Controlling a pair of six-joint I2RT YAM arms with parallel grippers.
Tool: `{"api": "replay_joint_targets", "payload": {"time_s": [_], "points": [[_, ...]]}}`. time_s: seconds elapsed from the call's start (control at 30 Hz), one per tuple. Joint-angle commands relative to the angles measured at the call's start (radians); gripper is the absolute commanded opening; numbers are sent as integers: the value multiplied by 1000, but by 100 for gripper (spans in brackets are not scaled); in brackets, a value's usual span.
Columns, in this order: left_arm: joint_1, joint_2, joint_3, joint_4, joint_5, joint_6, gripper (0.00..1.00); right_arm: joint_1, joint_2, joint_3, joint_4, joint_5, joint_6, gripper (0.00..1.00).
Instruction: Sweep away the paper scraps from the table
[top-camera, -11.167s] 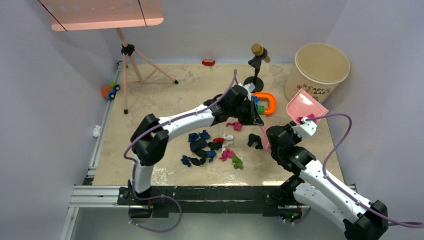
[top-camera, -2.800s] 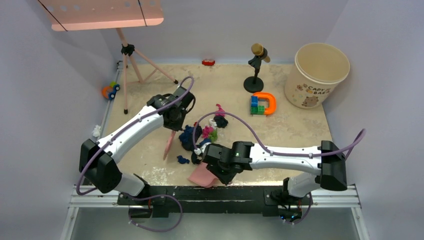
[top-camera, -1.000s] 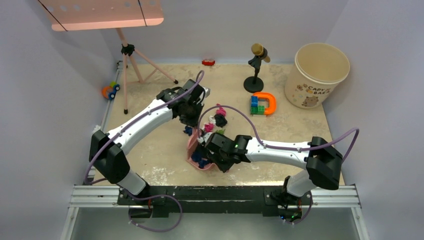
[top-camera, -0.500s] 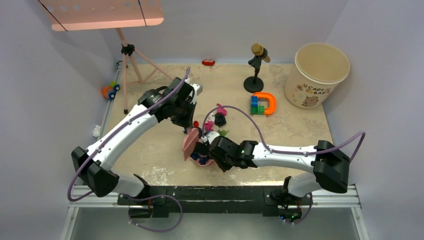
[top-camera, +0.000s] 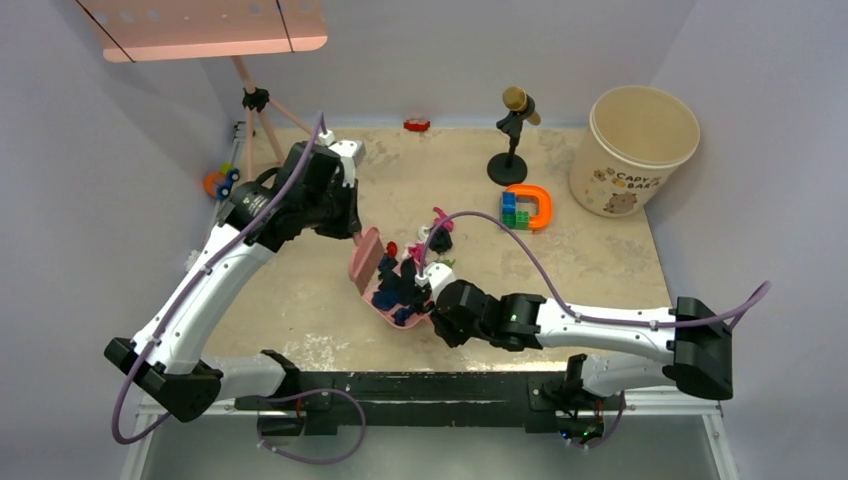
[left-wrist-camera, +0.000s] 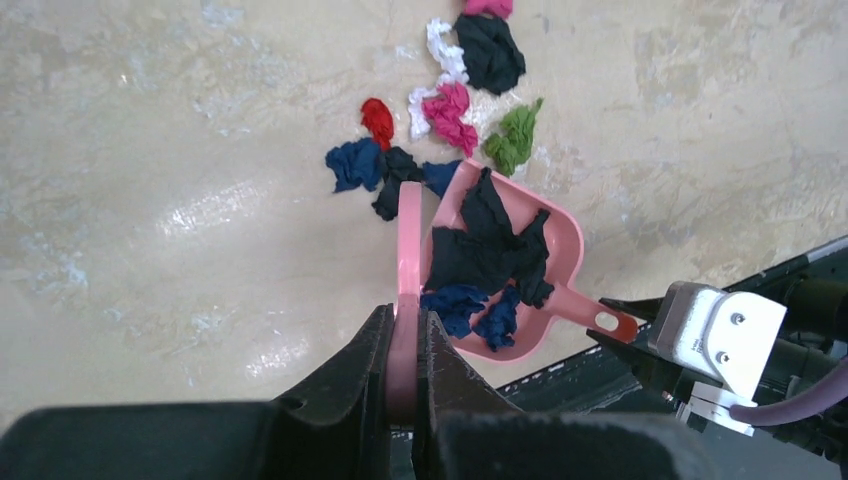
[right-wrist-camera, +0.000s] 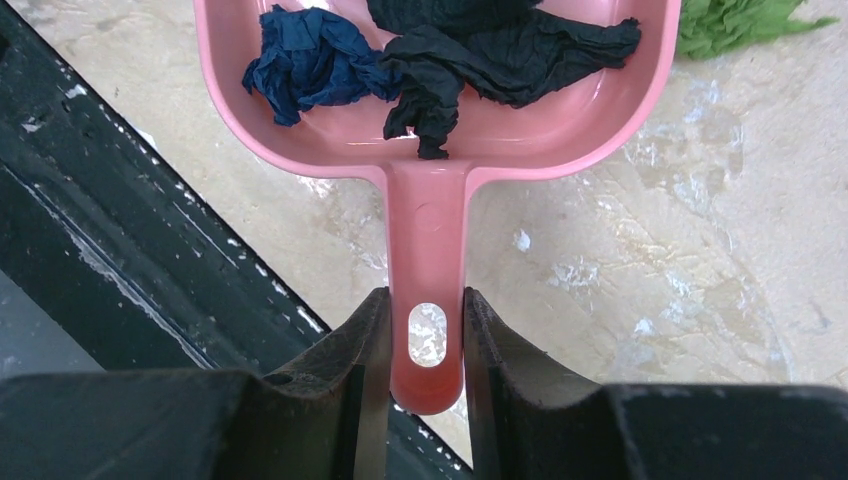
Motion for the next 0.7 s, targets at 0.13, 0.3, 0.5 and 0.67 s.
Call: {"api": "replay_joint_targets", "payload": {"time_s": [0.13,0.3,0.5,0.67], "points": [[26,-35,35,69,-133,-36,0,2,-98,-49,29,25,75,0],[58,-63,-94,90,-268,-88,0,-6,-143,-23,-38,75,125,0],[59,-214,-337,222,-272,-164,0,-146,-188,88,-217,60,151,0],[59,-287,-428,220,-238,-200,0,-312,-255,199,-362,38,125,0]]}}
